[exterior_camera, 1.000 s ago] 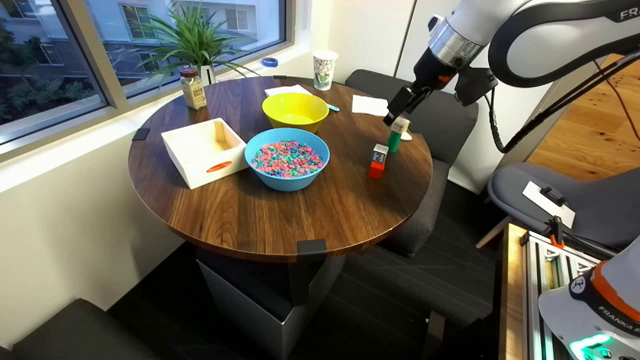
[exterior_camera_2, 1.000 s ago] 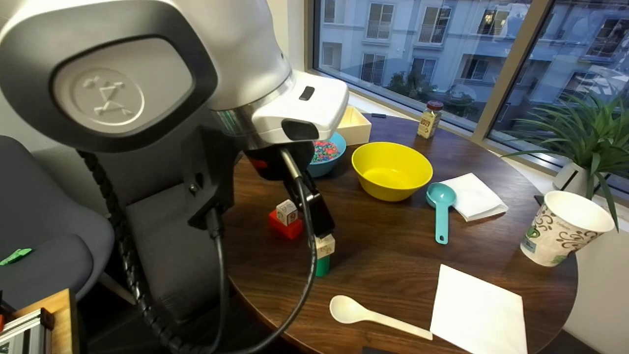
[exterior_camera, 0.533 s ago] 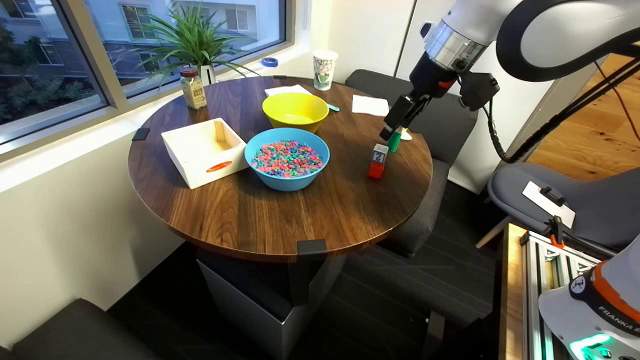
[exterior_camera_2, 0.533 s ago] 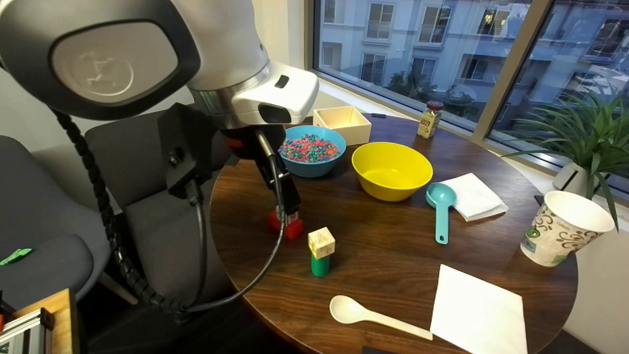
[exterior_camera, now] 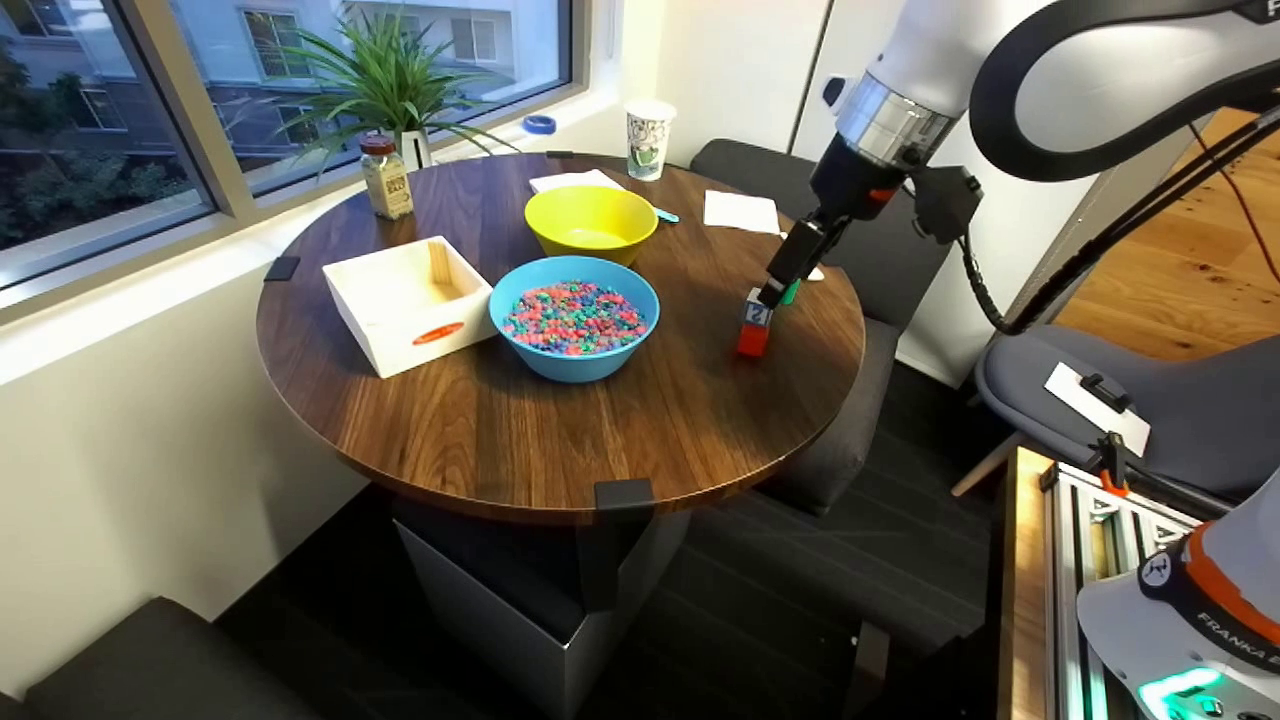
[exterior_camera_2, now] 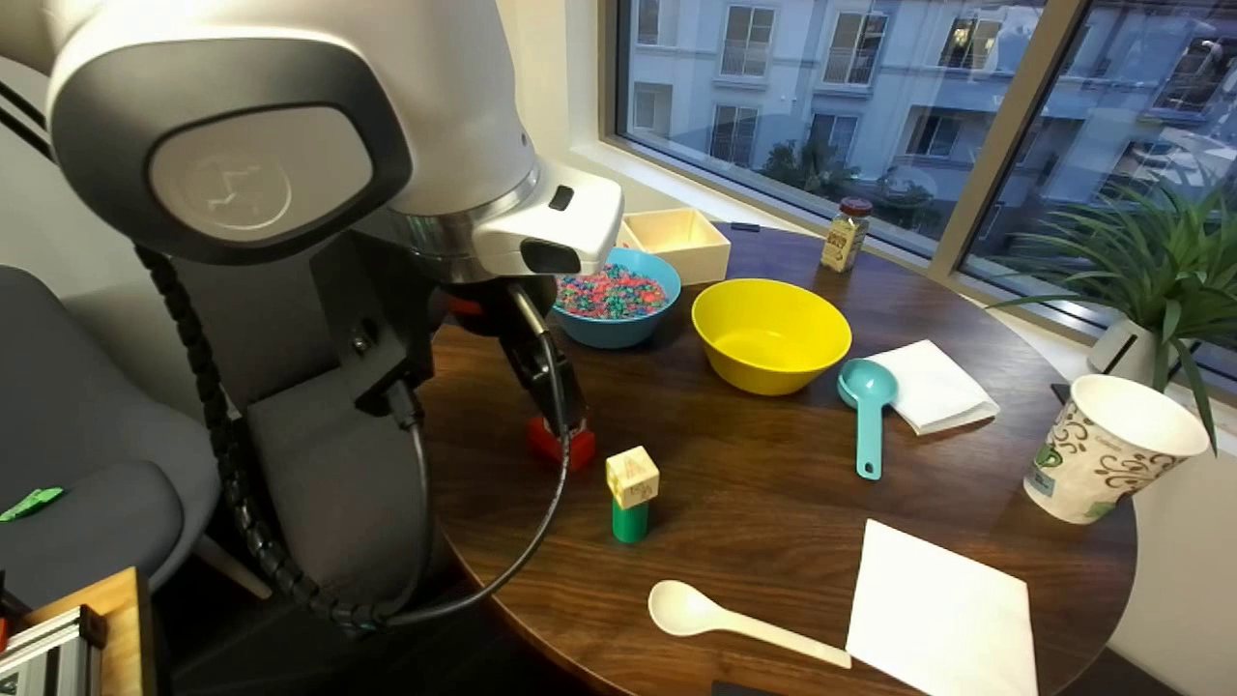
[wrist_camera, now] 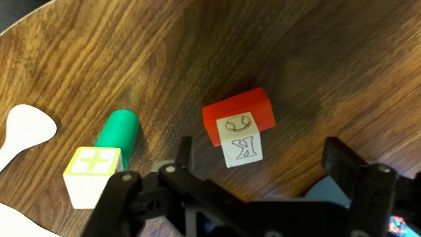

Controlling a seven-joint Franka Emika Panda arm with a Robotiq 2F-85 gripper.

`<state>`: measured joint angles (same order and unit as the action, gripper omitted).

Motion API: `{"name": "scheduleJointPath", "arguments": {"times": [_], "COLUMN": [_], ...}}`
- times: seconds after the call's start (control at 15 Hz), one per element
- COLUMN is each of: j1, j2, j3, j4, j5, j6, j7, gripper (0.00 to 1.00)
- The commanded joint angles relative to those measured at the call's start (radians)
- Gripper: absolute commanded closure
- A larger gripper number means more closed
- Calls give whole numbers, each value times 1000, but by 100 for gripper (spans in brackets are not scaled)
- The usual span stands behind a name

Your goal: Lift the cylinder plush block, put it on the table, put the two dices and the rectangle blush block on top of the cylinder plush block

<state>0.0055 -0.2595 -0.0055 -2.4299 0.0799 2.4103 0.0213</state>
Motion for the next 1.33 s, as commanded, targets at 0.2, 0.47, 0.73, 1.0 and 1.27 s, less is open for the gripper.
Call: {"name": "scheduleJointPath", "arguments": {"times": [0.2,0.47,0.73,1.0,1.27], "j1": [6,1,2,2,1], "j2": [20,32,42,48,48], "j3": [-5,2,4,7,8], "j4": [-27,-36,-47,-58,-61], "j5": [3,-27,-32,-41,-46], "j6": [44,96,136,167,157], "j7": [-63,-60,-57,-55,-53], "gripper": [0,0,0,42,73]}}
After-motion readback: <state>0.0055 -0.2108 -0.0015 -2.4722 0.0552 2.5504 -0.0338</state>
